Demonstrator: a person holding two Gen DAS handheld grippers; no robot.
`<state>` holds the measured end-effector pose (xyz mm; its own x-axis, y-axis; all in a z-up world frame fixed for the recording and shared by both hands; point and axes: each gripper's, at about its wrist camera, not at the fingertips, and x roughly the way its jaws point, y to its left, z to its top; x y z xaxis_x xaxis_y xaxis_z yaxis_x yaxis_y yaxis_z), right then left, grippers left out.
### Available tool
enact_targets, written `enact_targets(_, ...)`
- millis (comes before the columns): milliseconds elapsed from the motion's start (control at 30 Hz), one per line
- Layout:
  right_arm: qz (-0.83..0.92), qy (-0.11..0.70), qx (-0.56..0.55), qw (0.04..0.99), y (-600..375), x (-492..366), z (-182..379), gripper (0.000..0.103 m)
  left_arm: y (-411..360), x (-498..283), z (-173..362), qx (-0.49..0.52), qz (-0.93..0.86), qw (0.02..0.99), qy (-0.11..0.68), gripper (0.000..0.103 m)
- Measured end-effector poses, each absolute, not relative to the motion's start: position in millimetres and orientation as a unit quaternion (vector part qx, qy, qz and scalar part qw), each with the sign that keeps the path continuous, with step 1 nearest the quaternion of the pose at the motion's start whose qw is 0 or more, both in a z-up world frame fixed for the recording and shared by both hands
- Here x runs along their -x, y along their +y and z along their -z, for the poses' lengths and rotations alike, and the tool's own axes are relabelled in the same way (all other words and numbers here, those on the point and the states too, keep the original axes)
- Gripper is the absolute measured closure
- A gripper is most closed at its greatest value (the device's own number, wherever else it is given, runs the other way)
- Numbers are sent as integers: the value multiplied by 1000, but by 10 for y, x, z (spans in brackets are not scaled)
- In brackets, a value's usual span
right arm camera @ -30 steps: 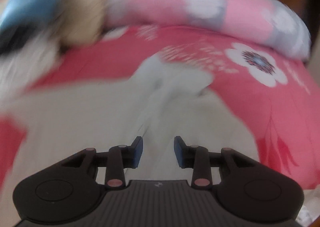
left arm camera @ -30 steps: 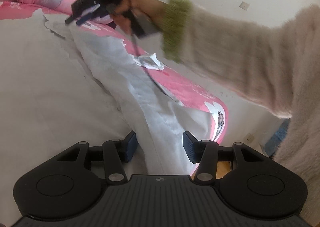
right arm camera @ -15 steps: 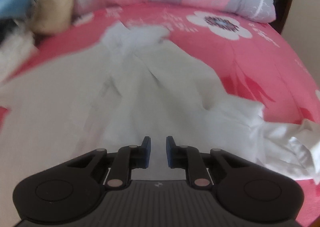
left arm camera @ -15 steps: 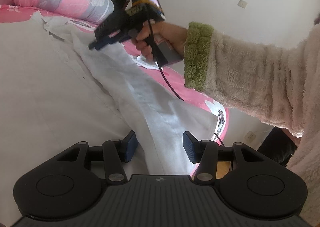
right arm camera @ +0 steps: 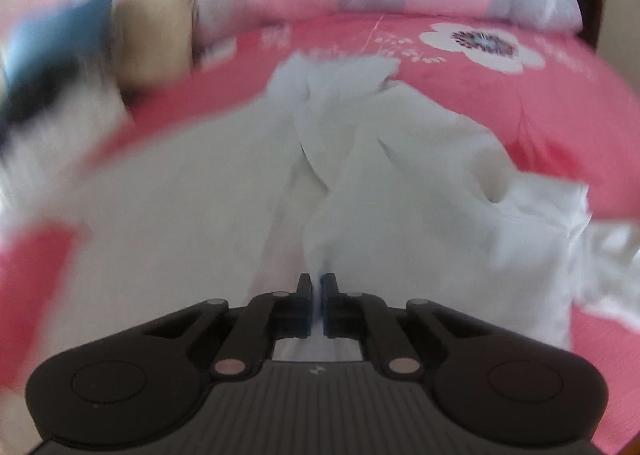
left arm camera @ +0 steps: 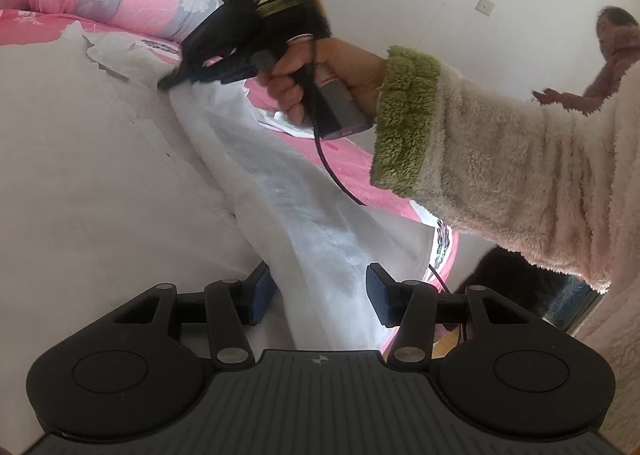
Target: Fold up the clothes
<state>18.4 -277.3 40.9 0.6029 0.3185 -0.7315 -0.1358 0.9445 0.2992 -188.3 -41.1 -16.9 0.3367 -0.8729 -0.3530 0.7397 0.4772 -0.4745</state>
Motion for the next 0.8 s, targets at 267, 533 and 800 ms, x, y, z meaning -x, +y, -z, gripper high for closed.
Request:
enact_targets(267, -58, 441, -310, 840, -3511, -188, -77, 96, -407, 1782, 121, 116, 499, 808, 291, 54)
enact_targets(533, -36, 389, -111, 914, -3108, -147, -508, 60, -399, 1729, 105, 117, 500, 807, 293, 53)
enact_targets(800, -84, 329, 186, 922, -2230, -242, -487, 67, -414, 1663, 86, 115, 500, 807, 292, 53)
